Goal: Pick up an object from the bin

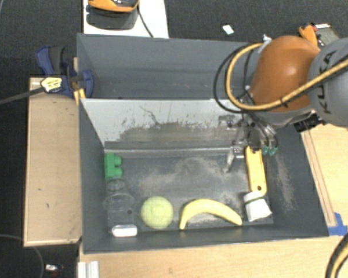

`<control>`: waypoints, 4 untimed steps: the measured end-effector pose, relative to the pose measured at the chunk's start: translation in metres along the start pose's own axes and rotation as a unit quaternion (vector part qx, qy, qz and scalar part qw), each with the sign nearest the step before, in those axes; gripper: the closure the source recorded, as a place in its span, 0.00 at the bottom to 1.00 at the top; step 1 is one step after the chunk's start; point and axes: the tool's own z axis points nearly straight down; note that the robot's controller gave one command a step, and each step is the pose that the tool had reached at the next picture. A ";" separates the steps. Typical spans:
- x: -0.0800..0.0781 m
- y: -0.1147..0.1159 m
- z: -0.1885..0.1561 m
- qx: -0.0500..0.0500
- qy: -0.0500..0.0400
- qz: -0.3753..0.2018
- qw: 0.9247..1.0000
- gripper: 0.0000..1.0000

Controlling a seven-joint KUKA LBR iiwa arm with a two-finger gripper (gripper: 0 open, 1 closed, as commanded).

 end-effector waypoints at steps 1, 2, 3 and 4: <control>-0.002 0.000 -0.004 0.000 -0.004 0.000 1.000 0.00; 0.063 0.010 0.079 0.000 -0.005 -0.013 1.000 0.00; 0.082 0.012 0.075 0.000 -0.007 -0.008 1.000 0.00; 0.102 0.030 0.088 -0.001 -0.003 -0.010 1.000 0.00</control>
Offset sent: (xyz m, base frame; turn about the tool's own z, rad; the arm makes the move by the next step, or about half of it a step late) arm -0.0972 0.0157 -0.1208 -0.0431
